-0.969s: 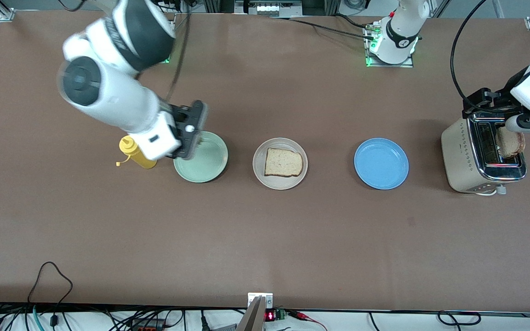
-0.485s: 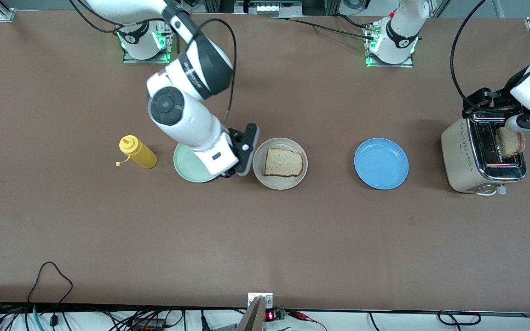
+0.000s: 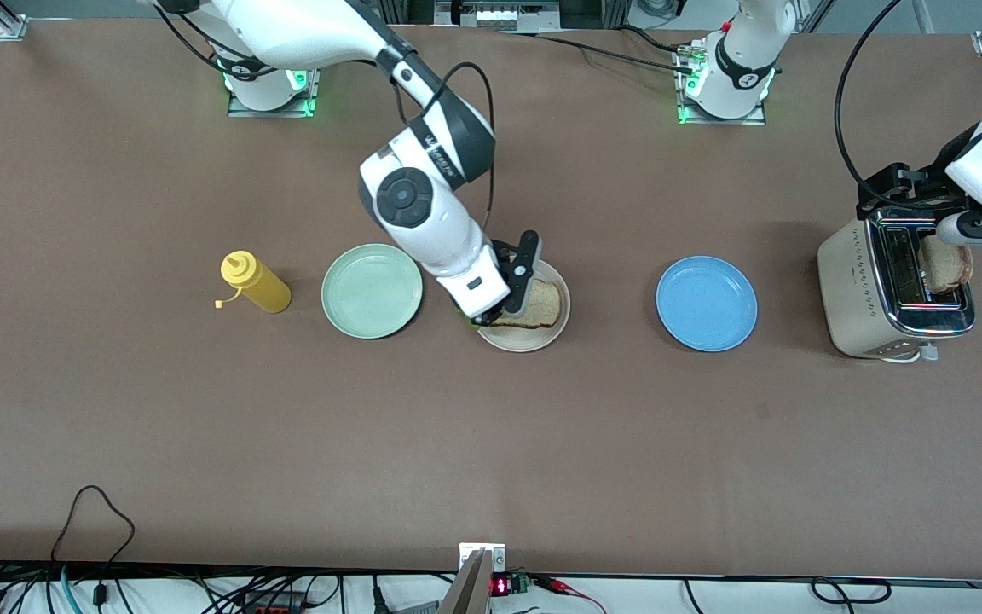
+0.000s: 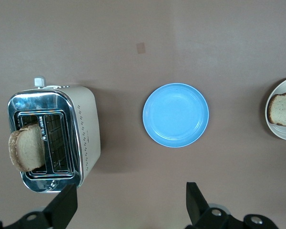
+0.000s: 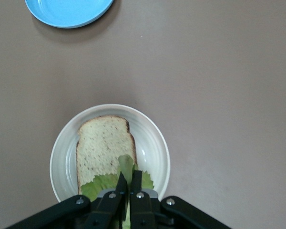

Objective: Make sandwich in beige plate with both arms
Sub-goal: 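Lower the lettuce onto the toast and open the right gripper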

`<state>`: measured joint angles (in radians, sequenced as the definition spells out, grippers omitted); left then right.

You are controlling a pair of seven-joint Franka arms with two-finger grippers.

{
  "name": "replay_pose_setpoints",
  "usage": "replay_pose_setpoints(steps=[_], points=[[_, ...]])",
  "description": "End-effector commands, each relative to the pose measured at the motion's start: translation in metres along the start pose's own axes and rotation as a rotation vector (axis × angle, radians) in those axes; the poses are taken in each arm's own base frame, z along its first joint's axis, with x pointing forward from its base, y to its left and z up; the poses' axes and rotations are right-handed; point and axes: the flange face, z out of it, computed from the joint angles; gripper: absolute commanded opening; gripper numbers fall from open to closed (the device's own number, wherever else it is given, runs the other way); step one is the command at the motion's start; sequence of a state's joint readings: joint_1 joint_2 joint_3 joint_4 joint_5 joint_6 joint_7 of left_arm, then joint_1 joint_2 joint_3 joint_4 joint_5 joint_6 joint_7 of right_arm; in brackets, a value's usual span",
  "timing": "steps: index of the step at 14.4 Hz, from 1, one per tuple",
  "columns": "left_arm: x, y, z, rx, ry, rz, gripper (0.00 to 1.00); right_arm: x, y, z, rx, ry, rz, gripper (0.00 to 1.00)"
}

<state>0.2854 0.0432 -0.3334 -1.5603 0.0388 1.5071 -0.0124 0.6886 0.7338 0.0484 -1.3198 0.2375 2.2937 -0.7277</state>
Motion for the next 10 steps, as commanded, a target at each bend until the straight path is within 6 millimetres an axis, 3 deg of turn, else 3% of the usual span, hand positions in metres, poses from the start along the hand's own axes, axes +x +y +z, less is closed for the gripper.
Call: replay_pose_setpoints(steps=[1, 4, 10], points=[[-0.007, 0.000, -0.006, -0.007, 0.000, -0.008, 1.00, 0.013, -0.014, 0.023, -0.038, -0.003, 0.023, 0.00], [-0.007, 0.000, -0.006, -0.007, 0.000, -0.008, 1.00, 0.017, -0.027, 0.049, -0.073, -0.006, 0.032, 0.00], [-0.007, 0.000, -0.006, -0.007, 0.000, -0.008, 1.00, 0.028, -0.055, 0.079, -0.107, 0.018, 0.079, 0.01]])
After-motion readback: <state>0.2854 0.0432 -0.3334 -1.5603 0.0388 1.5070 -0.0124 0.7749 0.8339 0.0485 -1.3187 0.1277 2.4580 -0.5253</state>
